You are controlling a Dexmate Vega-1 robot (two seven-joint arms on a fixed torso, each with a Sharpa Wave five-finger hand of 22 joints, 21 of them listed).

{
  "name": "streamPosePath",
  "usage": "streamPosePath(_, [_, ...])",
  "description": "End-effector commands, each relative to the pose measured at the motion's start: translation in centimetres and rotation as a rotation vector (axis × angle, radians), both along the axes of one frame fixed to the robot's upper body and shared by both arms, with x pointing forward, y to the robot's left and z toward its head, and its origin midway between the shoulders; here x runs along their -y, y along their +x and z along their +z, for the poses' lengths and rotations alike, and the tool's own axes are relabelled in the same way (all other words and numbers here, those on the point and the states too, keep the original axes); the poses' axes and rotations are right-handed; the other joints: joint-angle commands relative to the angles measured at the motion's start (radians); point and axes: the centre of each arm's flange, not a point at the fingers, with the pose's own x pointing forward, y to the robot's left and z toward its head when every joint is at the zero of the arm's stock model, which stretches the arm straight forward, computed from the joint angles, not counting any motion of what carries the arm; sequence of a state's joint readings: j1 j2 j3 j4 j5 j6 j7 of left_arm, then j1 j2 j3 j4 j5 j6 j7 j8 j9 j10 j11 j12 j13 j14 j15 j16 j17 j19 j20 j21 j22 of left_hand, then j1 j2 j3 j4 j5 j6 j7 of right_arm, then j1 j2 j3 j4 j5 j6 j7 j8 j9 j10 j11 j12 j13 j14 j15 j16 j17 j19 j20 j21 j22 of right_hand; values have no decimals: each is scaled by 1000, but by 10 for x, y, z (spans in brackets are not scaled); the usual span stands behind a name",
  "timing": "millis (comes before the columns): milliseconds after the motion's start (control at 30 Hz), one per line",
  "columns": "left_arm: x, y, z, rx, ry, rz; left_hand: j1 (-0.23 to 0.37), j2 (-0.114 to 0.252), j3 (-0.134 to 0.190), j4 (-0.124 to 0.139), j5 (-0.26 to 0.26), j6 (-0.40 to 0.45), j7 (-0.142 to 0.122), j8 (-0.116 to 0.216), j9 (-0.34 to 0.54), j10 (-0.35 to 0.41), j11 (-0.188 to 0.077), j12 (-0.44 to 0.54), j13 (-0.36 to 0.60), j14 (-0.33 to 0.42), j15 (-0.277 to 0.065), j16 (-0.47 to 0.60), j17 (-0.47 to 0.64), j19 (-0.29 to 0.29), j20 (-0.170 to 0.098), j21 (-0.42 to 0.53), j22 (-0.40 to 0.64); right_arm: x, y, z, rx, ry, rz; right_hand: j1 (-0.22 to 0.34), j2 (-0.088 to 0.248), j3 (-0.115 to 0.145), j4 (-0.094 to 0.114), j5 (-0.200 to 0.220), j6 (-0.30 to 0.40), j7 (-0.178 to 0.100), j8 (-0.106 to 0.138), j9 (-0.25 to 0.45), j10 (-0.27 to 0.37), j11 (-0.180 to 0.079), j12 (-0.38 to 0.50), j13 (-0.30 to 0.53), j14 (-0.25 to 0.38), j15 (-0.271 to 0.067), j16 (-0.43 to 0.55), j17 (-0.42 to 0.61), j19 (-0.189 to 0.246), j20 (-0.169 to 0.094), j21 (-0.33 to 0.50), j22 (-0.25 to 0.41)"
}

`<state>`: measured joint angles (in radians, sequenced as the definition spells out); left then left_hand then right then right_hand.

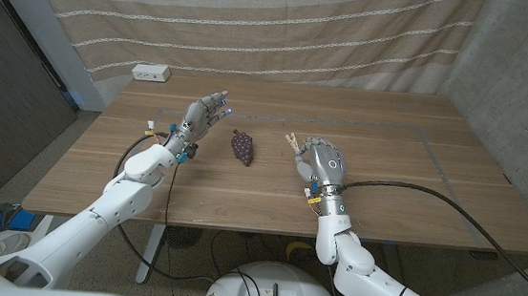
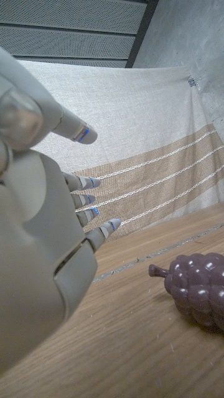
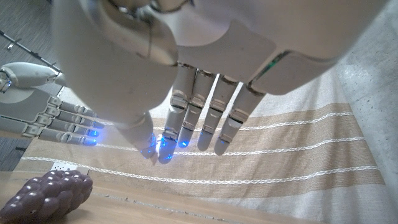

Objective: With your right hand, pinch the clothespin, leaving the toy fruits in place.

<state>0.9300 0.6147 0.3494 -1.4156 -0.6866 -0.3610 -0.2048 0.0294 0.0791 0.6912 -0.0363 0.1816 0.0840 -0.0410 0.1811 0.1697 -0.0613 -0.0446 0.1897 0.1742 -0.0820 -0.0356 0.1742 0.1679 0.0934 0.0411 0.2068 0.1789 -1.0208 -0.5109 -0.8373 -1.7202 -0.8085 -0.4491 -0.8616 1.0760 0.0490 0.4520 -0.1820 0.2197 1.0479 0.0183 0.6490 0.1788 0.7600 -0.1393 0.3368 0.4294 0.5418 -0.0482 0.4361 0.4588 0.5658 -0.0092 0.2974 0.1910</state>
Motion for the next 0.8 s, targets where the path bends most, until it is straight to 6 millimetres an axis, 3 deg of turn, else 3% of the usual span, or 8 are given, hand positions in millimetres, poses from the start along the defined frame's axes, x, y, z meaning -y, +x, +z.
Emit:
streamPosePath(33, [5,3,4,2,3,-5,0,25,1,-7,3,2,-5,-2,4,-7,-5,2,3,0,5,2,1,0,6,-1,5,10,1,5,53,26,2,21,1,3,1,2,2,7,-3,4,50,-55,1,4,8,-170,0,3,1,-5,5,1])
streamPosePath(800, [-1,3,3,7,-14,-8,-3,25,-2,-9,3,1,-5,-1,4,-7,-5,2,3,0,4,2,2,0,6,-1,5,20,-7,28,129,-50,-25,34,0,8,3,2,12,7,-14,5,60,-60,0,11,7,-171,-1,9,-1,-6,6,1])
